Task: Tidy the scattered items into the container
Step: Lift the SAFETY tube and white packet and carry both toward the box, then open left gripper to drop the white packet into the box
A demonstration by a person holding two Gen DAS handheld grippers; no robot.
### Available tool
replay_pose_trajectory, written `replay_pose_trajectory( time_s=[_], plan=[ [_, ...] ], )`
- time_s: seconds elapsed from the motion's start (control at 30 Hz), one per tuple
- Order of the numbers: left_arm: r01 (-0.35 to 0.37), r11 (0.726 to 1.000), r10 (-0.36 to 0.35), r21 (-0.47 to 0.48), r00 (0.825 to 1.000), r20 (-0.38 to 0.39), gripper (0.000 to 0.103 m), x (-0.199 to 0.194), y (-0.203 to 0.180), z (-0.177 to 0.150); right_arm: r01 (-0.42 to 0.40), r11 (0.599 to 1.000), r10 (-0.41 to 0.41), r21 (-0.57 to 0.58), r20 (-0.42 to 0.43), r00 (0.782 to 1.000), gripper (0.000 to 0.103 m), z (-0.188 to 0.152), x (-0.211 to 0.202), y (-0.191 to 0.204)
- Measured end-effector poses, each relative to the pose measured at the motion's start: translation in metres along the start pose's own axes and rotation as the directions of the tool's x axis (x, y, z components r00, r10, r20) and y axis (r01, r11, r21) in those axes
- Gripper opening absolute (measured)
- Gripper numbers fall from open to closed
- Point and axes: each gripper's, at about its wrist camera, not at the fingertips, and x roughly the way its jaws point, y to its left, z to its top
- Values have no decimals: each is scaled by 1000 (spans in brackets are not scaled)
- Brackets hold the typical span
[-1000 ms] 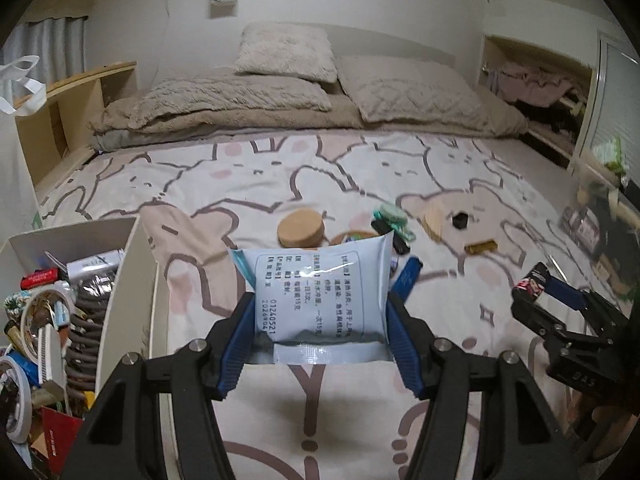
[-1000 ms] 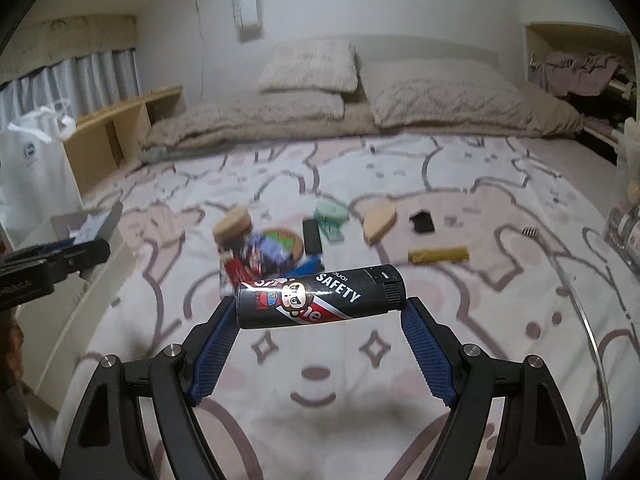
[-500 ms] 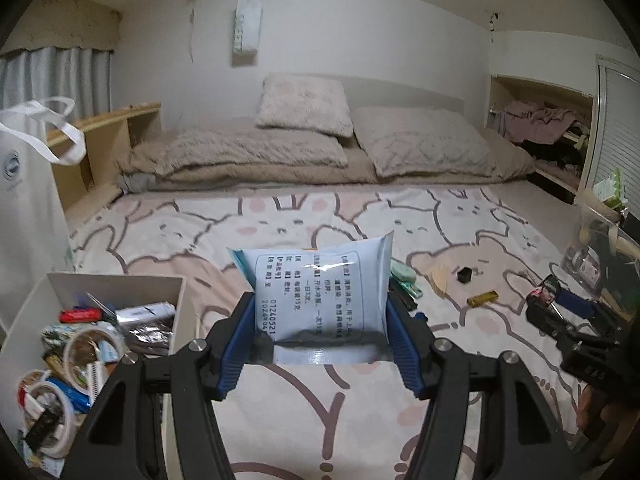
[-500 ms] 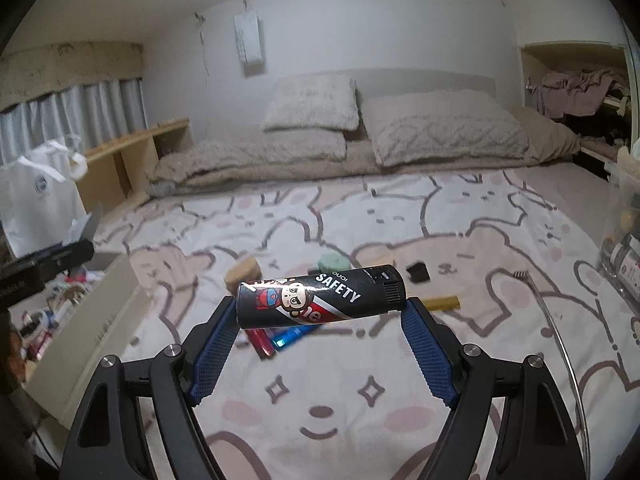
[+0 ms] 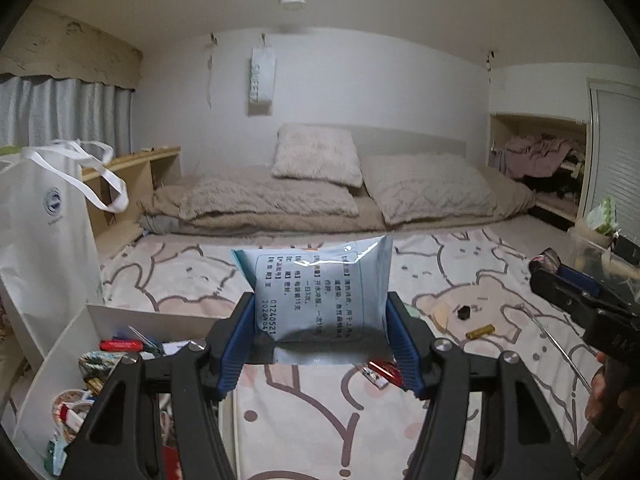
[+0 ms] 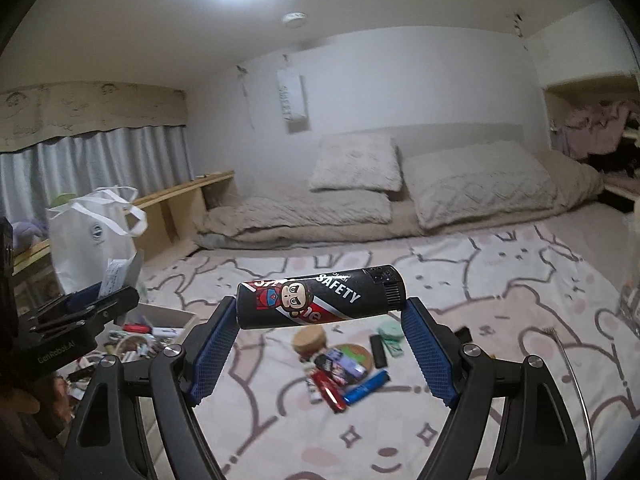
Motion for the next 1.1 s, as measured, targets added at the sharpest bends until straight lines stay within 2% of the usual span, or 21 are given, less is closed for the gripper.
replay_pose_trajectory(
  time_s=[0.23,0.43,0.7,1.1],
  plan=[
    [-7,999,8,-44,1000,29,63,-19,24,5,-27,999,28,-26,25,999,82,8,-1,32],
    [-68,995,72,-77,997,40,63,-27,50,5,-61,997,62,-54,15,998,82,11,5,61],
    [-148,983,153,-112,988,35,63,-35,78,-1,-163,987,162,-14,-39,986,82,8,20,90],
    [-178,974,183,-139,983,22,63,-34,100,-6,-246,968,241,-40,-103,965,82,-3,39,133]
  ],
)
